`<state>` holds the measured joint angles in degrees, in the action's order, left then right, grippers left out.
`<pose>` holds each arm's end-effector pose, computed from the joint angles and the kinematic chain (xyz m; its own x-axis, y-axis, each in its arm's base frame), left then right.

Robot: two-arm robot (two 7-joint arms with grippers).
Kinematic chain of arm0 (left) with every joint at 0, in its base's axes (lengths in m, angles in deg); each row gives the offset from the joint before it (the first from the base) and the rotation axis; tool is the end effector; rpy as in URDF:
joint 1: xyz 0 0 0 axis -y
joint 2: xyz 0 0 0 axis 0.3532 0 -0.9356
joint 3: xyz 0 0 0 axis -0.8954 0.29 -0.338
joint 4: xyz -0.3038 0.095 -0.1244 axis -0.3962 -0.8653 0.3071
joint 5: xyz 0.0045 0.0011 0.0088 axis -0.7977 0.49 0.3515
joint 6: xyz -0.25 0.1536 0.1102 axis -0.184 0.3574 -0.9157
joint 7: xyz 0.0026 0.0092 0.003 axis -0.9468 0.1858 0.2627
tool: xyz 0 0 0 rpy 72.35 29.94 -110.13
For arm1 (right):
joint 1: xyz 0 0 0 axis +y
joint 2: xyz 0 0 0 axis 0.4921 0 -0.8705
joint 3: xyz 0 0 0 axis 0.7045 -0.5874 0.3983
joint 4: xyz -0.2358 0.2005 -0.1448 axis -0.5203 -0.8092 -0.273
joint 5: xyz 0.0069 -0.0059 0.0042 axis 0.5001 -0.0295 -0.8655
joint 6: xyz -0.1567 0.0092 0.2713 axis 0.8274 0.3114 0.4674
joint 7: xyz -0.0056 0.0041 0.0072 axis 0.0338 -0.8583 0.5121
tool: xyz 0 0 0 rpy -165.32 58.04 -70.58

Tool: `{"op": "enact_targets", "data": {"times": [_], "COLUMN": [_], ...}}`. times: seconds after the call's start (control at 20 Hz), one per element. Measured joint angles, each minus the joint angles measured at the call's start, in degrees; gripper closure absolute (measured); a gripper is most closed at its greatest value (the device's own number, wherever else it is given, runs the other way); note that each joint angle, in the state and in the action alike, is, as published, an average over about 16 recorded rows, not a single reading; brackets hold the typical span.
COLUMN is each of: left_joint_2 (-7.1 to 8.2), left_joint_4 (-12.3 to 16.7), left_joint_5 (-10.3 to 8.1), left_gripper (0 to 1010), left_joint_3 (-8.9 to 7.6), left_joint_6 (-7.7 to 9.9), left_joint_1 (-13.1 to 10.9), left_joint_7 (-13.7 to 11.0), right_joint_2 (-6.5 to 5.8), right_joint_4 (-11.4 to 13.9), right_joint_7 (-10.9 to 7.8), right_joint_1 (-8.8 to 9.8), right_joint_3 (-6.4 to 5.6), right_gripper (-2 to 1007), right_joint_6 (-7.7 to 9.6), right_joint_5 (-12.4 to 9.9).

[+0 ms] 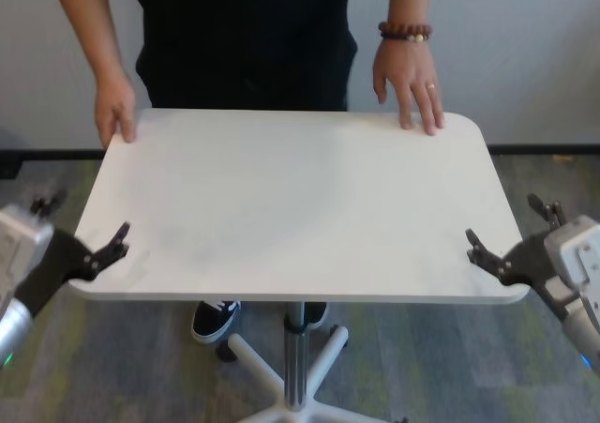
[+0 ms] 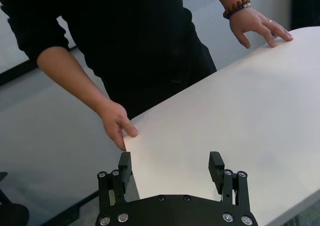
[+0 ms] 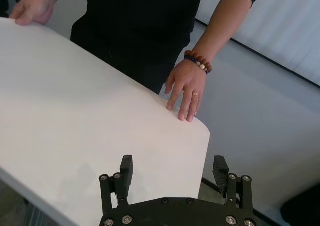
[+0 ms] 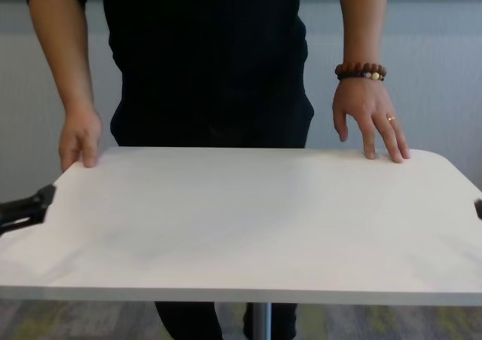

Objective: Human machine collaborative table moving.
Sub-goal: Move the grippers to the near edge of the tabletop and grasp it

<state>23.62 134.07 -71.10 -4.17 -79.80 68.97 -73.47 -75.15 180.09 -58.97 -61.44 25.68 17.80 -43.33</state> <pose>0.3092 0.1302 -0.3389 0.2988 0.8521 0.4298 -0.9485 0.3149 0.0351 0.3089 -0.1084 -0.3479 0.2940 -0.8215 0.4886 0.9527 0.2928 -0.0810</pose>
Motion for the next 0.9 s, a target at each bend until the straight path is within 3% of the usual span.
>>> {"op": "enact_targets", "data": {"times": [0.25,0.5,0.7,0.9], "left_joint_2": [2.73,4.64,5.16,4.8], "left_joint_4": [3.6,5.8,6.4,6.3], "left_joint_5": [4.19,10.71,17.42,24.58], "left_gripper": [7,7,7,7], "left_joint_3": [-1.4,-1.48,-0.29,1.7], "left_joint_6": [-1.02,-0.66,0.88,3.28], "left_joint_1": [-5.7,-9.9,-11.4,-11.6], "left_joint_7": [2.9,5.9,8.1,9.8], "right_joint_2": [-2.48,-4.07,-4.29,-3.47], "right_joint_4": [3.8,6.3,7.1,7.1], "right_joint_7": [2.42,4.62,5.86,6.58], "right_joint_1": [4.48,7.55,8.65,8.84], "right_joint_3": [0.12,0.95,1.94,3.0], "right_gripper": [0,0,0,0], "right_joint_6": [1.9,4.67,7.02,8.98], "right_joint_5": [4.9,10.5,14.5,17.7]}}
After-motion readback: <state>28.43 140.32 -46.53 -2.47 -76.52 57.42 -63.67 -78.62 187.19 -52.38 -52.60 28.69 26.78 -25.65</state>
